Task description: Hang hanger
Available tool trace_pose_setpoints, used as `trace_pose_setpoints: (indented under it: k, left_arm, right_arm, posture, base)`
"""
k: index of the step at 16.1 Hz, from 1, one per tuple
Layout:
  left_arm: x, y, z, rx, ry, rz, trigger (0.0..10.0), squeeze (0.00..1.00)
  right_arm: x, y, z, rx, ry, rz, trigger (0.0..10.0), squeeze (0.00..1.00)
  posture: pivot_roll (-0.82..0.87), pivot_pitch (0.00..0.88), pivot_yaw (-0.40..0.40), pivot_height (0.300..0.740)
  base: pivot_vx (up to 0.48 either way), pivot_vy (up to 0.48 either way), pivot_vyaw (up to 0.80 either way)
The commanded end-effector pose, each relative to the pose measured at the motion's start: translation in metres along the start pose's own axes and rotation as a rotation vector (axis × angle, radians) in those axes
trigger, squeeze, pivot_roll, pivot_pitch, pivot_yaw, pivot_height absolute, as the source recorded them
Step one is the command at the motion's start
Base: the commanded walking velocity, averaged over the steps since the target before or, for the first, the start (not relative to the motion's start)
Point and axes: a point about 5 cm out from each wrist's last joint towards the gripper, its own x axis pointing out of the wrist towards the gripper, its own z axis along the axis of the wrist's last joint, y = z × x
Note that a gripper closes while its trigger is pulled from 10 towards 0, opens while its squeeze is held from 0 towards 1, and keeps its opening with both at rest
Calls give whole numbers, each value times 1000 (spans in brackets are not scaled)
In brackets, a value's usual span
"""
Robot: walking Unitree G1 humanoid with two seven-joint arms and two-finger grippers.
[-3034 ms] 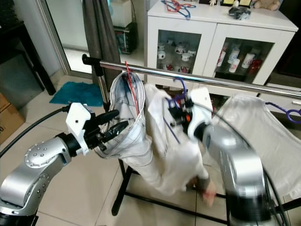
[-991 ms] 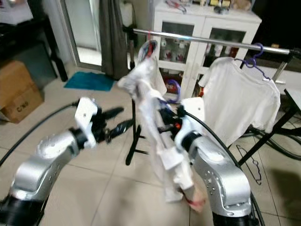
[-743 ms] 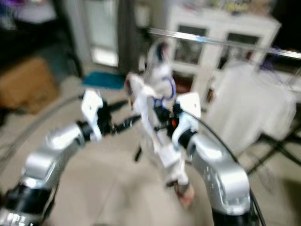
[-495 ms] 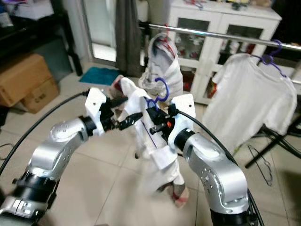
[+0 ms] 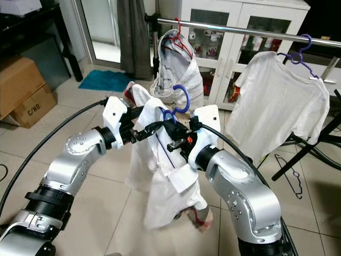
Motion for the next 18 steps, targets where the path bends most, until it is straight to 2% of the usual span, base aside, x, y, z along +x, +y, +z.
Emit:
trace_pose_setpoints:
  k: [1, 6, 13, 16, 18]
  left_arm:
    - [3, 1, 6, 27, -12, 4, 0, 0]
    - [3, 6, 5, 37, -9, 39, 0, 0]
    - [5, 1, 4, 24, -18, 39, 0, 0]
    - [4, 1, 11, -7, -61, 41, 0, 0]
    - [-4, 9, 19, -27, -98, 60, 0, 0]
  right_arm:
    - [-1, 3, 7, -5, -30, 17, 0, 0]
    - [0, 4, 7, 1, -30, 30, 0, 0]
    - [-3, 5, 3, 5, -12, 33, 0, 0]
    - [-5, 1, 1, -7, 17, 28, 0, 0]
    - [-6, -2, -2, -33, 57, 31, 0, 0]
  posture:
    - [21, 0, -19, 740]
    - [29, 0, -28, 740]
    - [26, 0, -30, 740]
    - [19, 0, -59, 740]
    - [18, 0, -62, 740]
  base:
    - [0, 0, 0]
    - [0, 0, 0]
    - [0, 0, 0]
    - [0, 0, 0]
    - [0, 0, 0]
